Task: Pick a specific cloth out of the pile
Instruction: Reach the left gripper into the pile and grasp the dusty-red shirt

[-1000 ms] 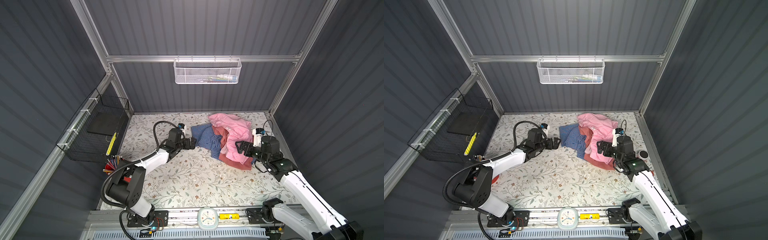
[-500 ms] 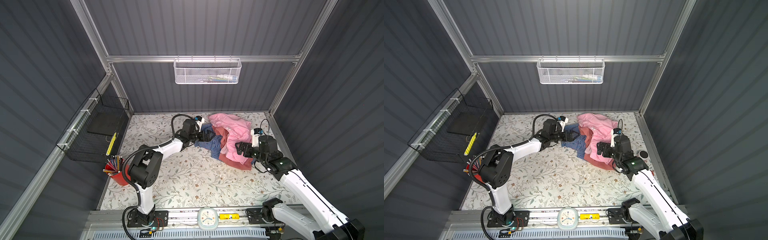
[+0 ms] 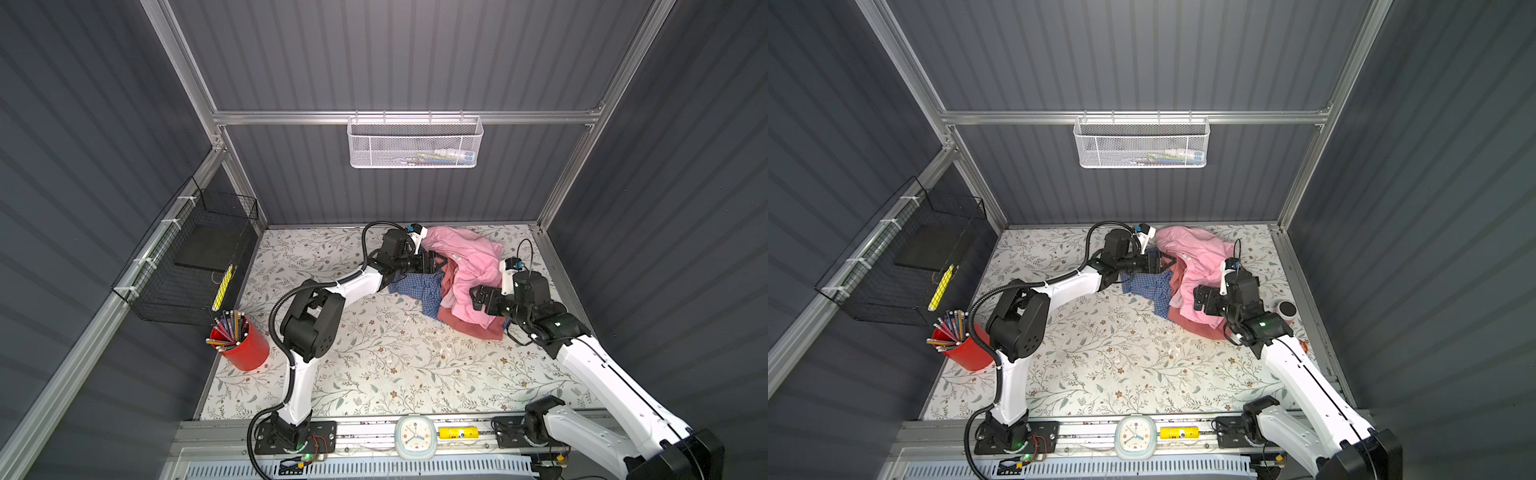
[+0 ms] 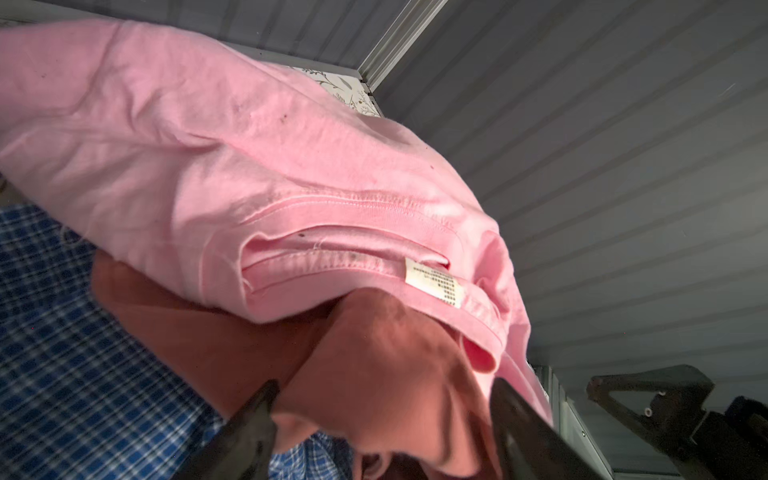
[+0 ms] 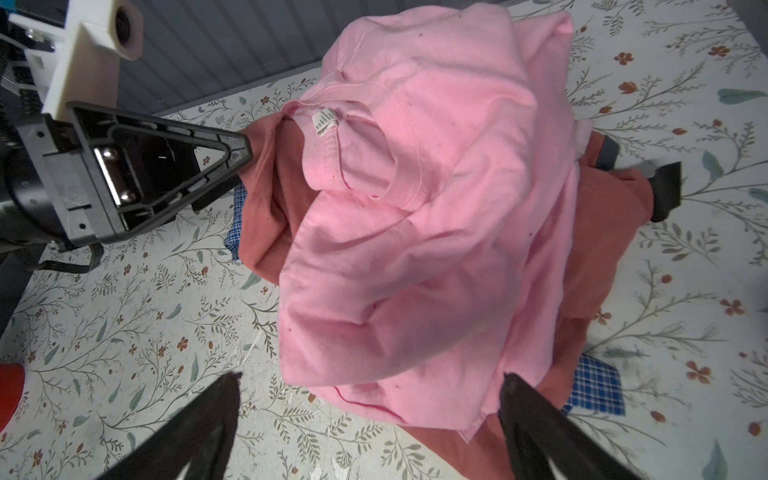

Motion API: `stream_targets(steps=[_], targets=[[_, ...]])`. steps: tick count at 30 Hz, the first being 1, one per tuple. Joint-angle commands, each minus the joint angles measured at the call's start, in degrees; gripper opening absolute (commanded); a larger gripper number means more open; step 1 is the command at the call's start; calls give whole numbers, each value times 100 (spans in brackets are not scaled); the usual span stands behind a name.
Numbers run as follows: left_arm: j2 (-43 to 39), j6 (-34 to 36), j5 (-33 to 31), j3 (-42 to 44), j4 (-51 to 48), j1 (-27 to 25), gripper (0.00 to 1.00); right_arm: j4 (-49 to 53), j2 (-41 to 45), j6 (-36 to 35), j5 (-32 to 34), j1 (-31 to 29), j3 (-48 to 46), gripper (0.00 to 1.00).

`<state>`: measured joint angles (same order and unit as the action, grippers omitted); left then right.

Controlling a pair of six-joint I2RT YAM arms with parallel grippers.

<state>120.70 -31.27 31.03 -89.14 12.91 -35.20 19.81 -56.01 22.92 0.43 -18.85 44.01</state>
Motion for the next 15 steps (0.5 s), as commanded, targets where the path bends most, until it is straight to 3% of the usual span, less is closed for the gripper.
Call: stream_targets(steps=[1, 3, 7, 9, 15], targets=[[310, 63, 155, -481, -253, -40, 65, -60, -65, -5, 111, -31, -107, 97], [428, 68, 202, -646, -321, -40, 53, -140, -141, 6, 120, -31, -124, 98], [457, 152, 173, -843, -326, -96, 12, -256, -405, -209, 109, -23, -49, 99], [380, 242, 147, -874, -348, -131, 0, -224, -543, -283, 185, -22, 64, 99], [-81, 635, -150, -731, -498, -231, 0, -498, -928, -189, 151, 9, 112, 99]])
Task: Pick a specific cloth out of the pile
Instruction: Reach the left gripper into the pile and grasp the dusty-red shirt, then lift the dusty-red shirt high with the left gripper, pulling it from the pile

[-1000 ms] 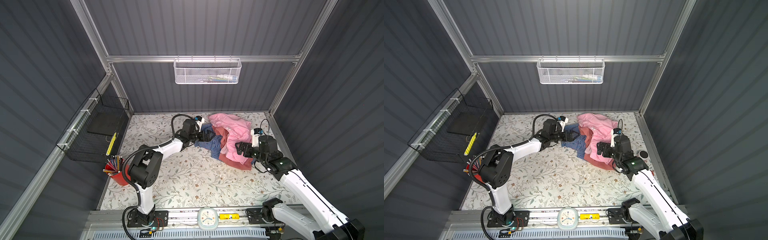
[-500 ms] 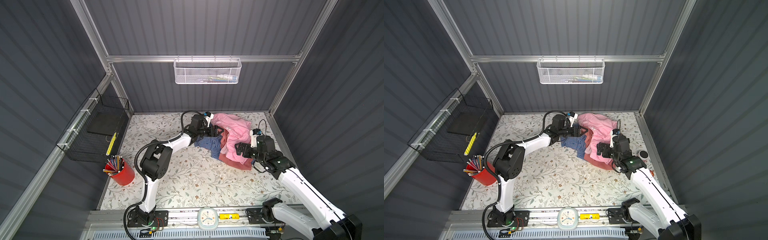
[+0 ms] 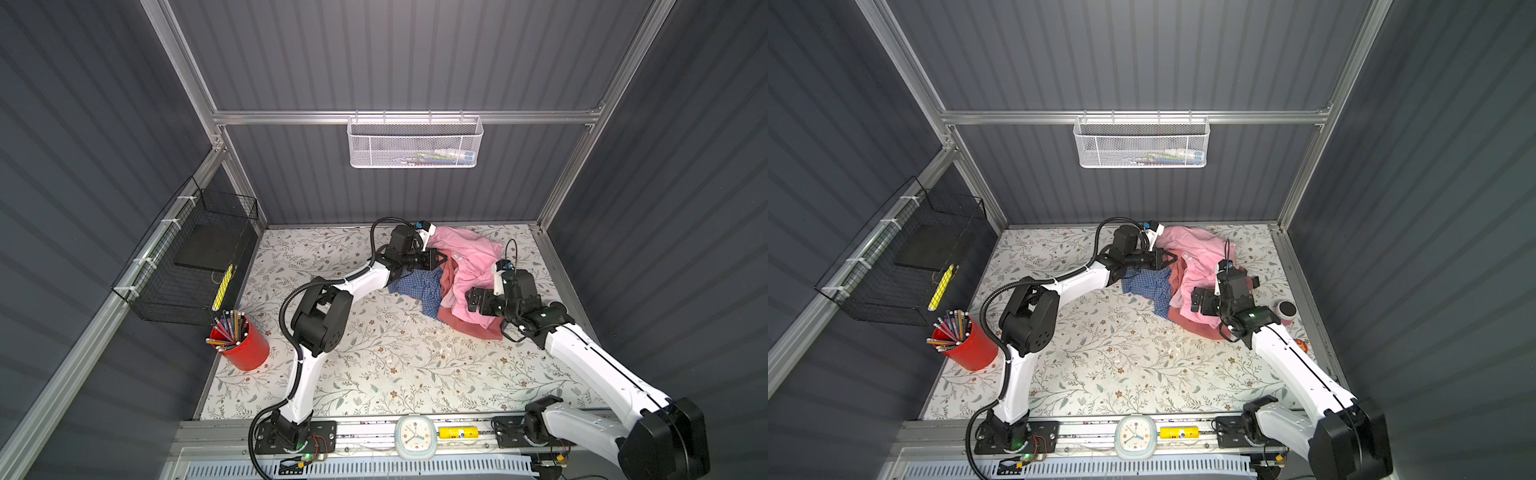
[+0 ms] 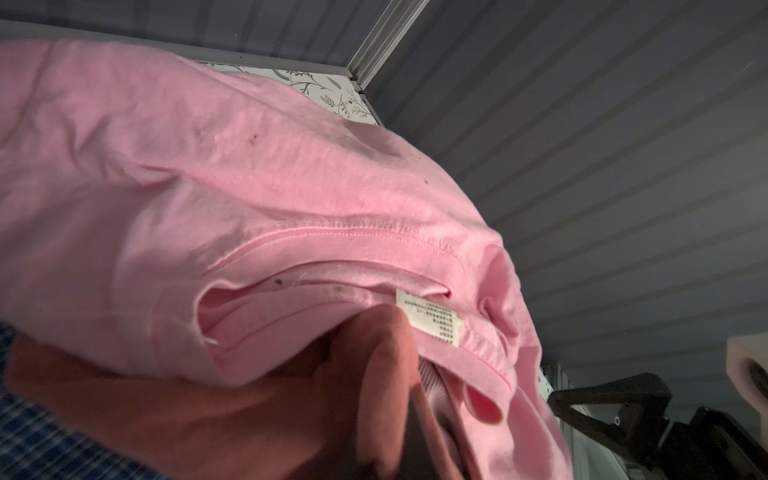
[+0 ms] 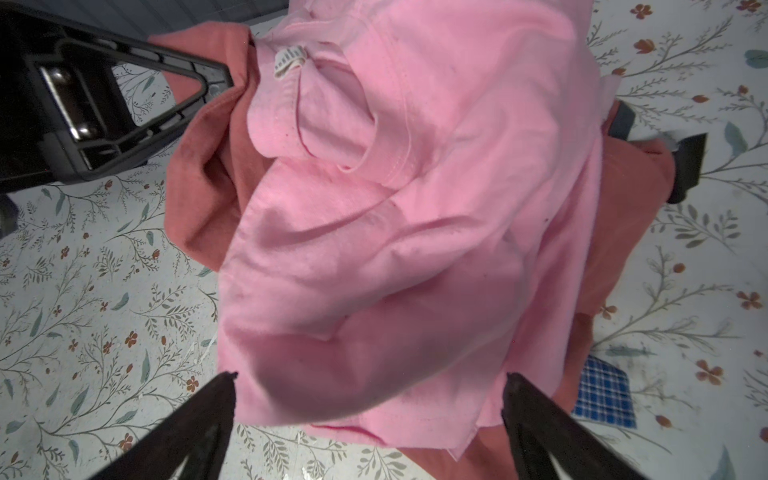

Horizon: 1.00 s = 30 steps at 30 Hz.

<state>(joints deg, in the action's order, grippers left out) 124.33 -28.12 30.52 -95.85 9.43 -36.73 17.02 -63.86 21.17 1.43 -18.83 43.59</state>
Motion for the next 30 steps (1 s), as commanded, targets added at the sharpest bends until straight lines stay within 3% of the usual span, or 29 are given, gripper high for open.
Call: stream_targets(steps=[1, 17, 30], targets=[[-542, 368, -161, -12, -184, -80, 0, -253, -204, 16, 57, 15, 163, 99], [-1626, 788, -604, 124, -489, -273, 0, -432, -612, 329, 77, 164, 378, 99], [-2316, 1148, -1427, 52, -888, -273, 0, -426, -655, 436, 51, 314, 292, 99]])
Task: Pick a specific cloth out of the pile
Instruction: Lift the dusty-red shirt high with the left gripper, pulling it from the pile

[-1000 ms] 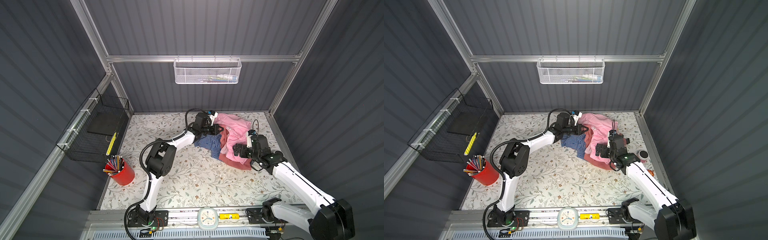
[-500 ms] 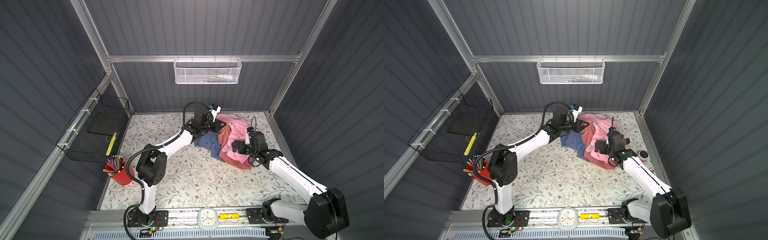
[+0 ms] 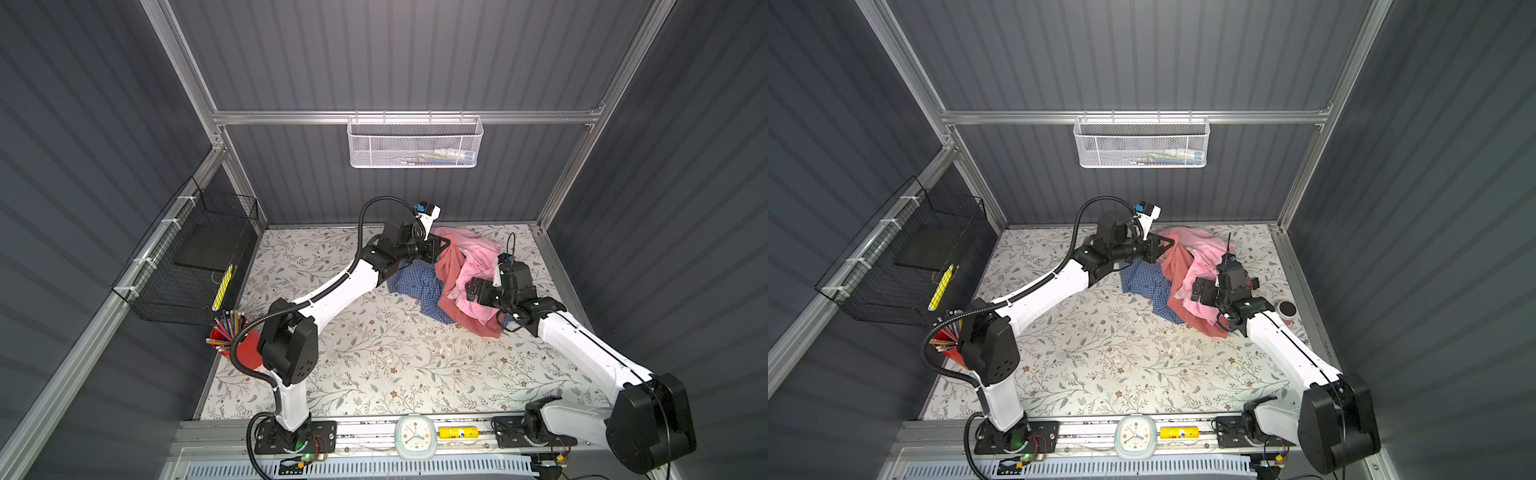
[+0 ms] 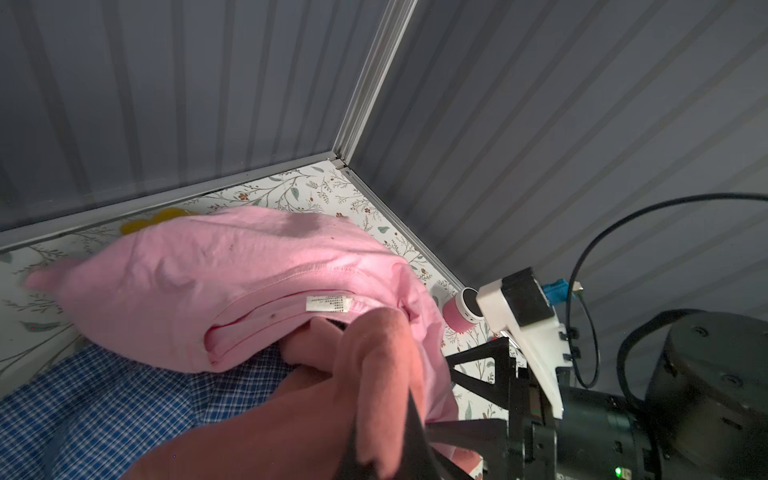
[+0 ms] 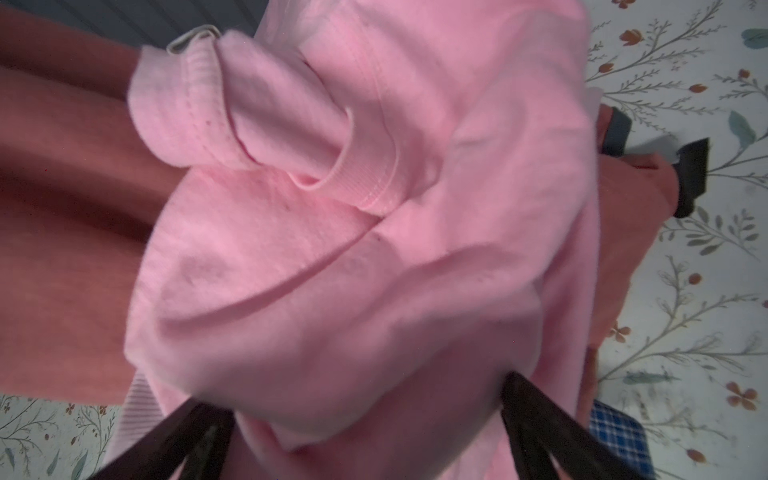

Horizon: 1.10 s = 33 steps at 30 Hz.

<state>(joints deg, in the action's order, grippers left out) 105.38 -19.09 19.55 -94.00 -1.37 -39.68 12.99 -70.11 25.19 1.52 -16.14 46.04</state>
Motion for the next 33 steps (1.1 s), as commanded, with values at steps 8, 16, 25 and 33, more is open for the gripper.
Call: stream_targets(steps=[8, 16, 25, 33], targets=[[-658, 397, -591, -198, 53, 22, 0, -10, 17, 91, 59, 144, -49, 99], [-872, 173, -436, -20, 527, 22, 0, 45, -29, 117, 113, 190, -104, 99], [-1260, 265, -604, -18, 374, 22, 0, 115, -17, 81, 151, 269, -70, 99], [-1425, 261, -751, -67, 350, 22, 0, 173, -59, 96, 180, 287, -87, 99]])
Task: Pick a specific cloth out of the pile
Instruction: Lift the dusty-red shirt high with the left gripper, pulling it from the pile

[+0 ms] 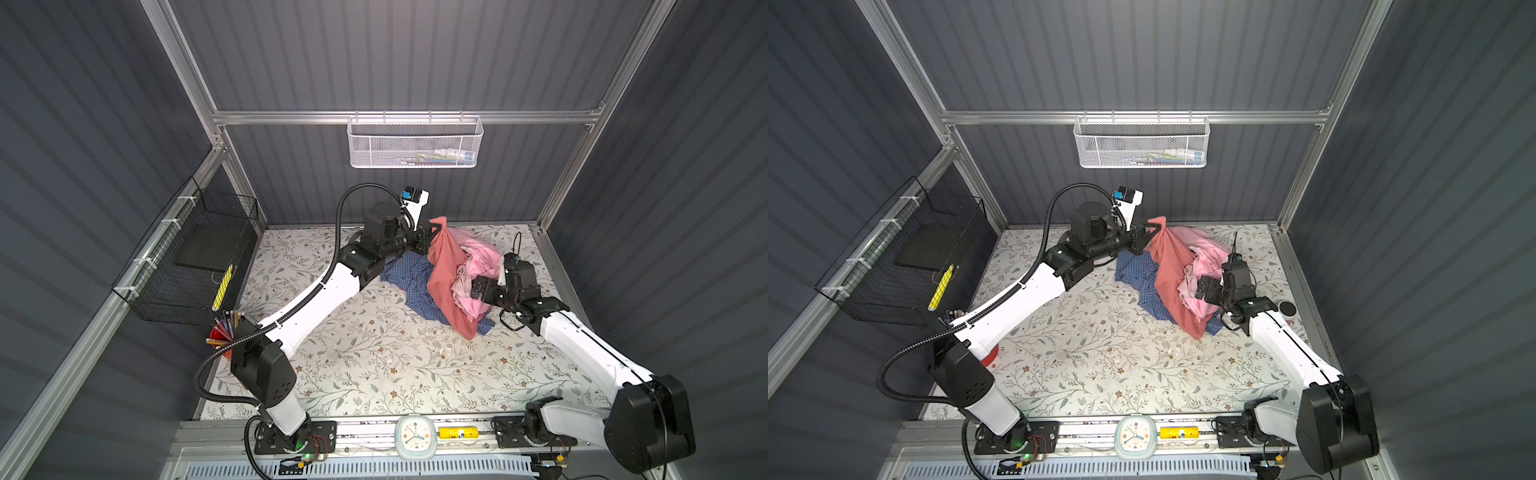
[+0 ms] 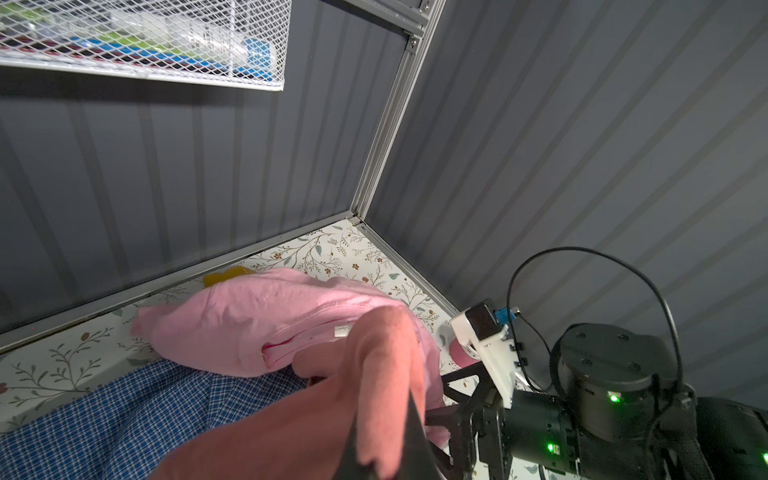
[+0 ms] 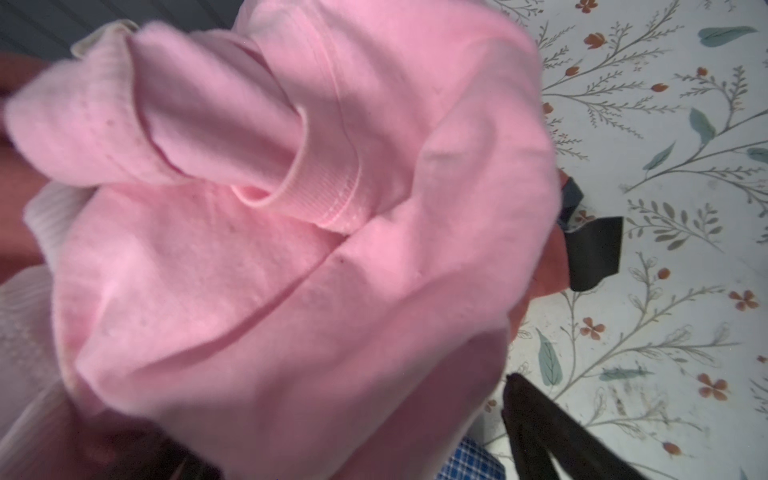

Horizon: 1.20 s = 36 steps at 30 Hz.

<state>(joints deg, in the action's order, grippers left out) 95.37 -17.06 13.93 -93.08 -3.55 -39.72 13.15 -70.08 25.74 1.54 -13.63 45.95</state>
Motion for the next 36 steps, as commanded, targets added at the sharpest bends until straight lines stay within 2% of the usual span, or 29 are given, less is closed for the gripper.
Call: stream_targets(steps=[1, 4, 8, 20, 36], targets=[[-467, 134, -291, -212, 497, 26, 0, 178, -67, 38, 181, 44, -71, 99], [-553, 355, -432, -395, 363, 26, 0, 194, -63, 19, 197, 44, -87, 99], [-504, 303, -276, -536, 365, 26, 0, 197, -76, 26, 206, 49, -87, 99], [-895, 571, -728, -806, 231, 35, 0, 206, -60, 57, 243, 53, -140, 99], [-1149, 545, -942, -1017, 188, 87, 0, 120, -96, 155, 112, 53, -201, 99]])
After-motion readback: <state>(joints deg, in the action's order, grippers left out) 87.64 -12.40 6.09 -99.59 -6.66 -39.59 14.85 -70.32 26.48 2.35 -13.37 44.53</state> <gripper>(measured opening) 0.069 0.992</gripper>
